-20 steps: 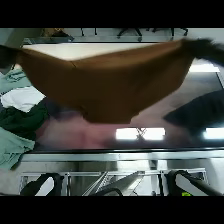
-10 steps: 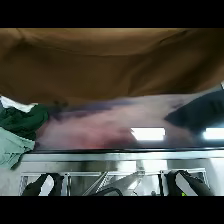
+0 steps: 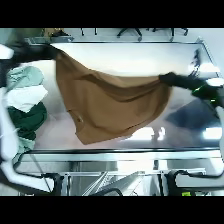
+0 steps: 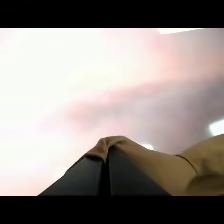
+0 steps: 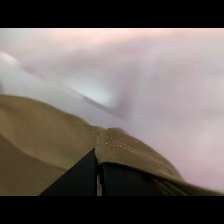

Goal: Fold the shirts.

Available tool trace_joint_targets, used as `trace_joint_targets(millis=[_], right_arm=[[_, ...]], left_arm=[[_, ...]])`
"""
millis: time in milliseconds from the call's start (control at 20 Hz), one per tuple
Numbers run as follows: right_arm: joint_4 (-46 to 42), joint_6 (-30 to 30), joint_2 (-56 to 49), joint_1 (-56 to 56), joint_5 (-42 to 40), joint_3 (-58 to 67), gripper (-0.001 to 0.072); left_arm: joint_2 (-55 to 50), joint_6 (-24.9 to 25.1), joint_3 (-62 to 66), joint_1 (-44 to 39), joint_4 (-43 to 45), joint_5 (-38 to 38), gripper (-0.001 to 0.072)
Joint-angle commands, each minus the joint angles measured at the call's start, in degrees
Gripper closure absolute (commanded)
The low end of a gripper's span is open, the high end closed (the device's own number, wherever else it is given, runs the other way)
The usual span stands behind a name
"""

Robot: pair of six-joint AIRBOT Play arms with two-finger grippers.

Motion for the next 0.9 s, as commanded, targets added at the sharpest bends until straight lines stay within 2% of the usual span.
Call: trace_joint_targets(millis=[0, 50, 150, 250, 300, 400, 450, 500, 600, 650, 850], right_arm=[[1.55, -0.94, -14.01, 0.76, -6.25, -0.92, 0.0669], [1.55, -0.92, -15.85, 0.74, -6.01, -0.42, 0.0551], [1.44, -1.03, -16.46, 0.42, -4.68, 0.48, 0.0409], [-0.15, -1.46, -15.26, -1.42, -0.57, 2.54, 0.0315], [-2.01, -0.92, -14.25, -3.19, 1.99, 3.65, 0.0315], [-6.4, 2.21, -12.26, -7.78, 6.64, 5.64, 0.0305], [-8.22, 3.41, -11.26, -10.23, 8.39, 5.75, 0.0175], [-9.88, 4.79, -10.71, -12.41, 10.25, 5.75, 0.0087], [-12.31, 6.32, -10.82, -15.5, 13.33, 5.68, 0.0088], [-13.53, 6.29, -11.02, -16.39, 14.34, 5.62, 0.0089], [-15.61, 6.25, -11.82, -16.79, 15.06, 5.62, 0.009]], left_arm=[[-21.07, -4.0, 13.42, -4.74, 1.03, 1.18, 0.069], [-23.45, -5.51, 15.74, -4.81, 0.87, 0.37, 0.0674], [-22.86, -6.4, 14.16, -4.09, 0.5, 0.24, -0.0001], [-18.14, -6.6, 9.53, -2.01, 0.59, -0.94, 0.0013], [-15.19, -7.39, 7.87, -0.2, 0.66, -3.5, 0.0013], [-10.08, -10.54, 6.51, 4.26, 0.66, -13.51, 0.0013], [-7.58, -12.46, 5.09, 6.56, 0.66, -19.56, 0.0014], [-5.35, -13.86, 2.6, 8.33, 0.68, -24.76, 0.0014], [-0.44, -15.58, -6.6, 10.88, 0.72, -30.95, 0.0014], [2.34, -15.74, -13.35, 11.47, 0.72, -31.32, 0.0014], [12.31, -14.8, -42.07, 10.45, 1.05, -26.8, 0.0014]])
